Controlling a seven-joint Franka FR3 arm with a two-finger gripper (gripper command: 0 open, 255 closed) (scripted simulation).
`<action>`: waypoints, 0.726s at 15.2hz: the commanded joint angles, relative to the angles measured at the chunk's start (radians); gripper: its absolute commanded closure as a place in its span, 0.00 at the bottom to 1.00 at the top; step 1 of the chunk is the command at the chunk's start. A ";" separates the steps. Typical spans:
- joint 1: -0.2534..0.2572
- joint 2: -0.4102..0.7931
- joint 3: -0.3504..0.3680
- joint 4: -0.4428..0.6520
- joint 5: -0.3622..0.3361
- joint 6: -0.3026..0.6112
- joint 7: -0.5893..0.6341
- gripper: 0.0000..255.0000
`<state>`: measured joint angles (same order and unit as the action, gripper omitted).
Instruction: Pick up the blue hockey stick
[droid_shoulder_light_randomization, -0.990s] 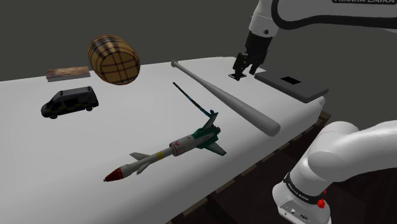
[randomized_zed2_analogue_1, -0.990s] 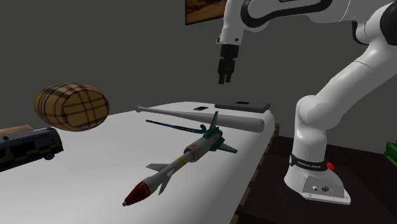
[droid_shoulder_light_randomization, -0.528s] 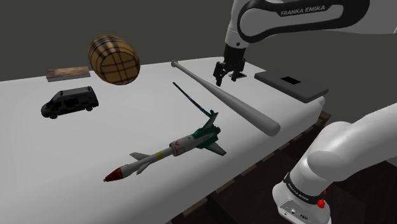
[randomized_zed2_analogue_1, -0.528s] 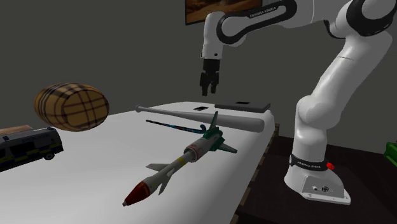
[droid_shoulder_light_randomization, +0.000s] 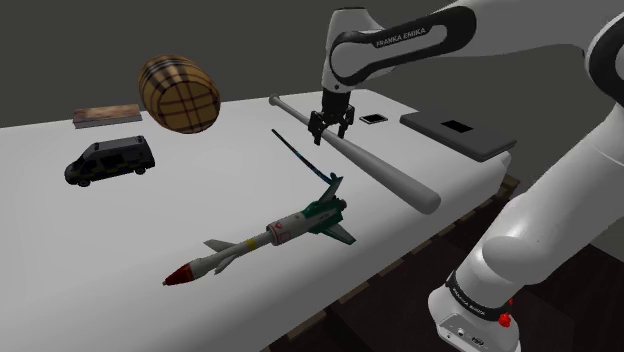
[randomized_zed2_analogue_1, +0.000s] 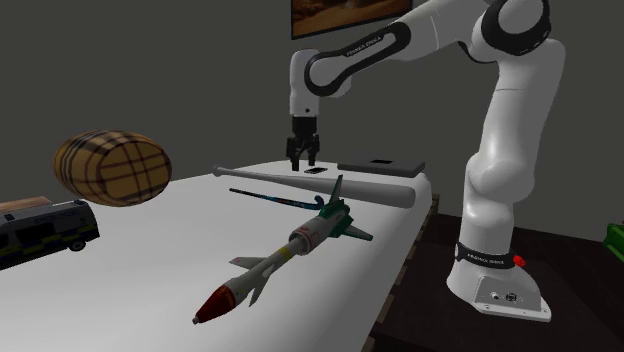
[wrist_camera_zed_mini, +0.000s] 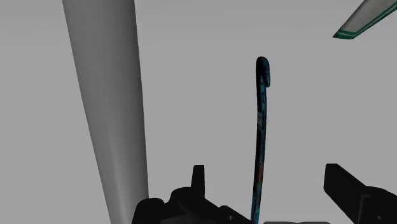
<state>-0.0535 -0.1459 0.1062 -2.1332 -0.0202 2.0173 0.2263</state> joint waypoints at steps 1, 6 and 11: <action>0.000 0.086 0.004 0.048 -0.002 0.024 0.016 0.00; 0.001 0.291 0.004 0.192 -0.006 0.049 0.044 0.00; 0.003 0.357 0.002 0.211 -0.009 0.088 0.052 0.00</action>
<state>-0.0515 0.2015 0.1082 -1.9208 -0.0285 2.0944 0.2758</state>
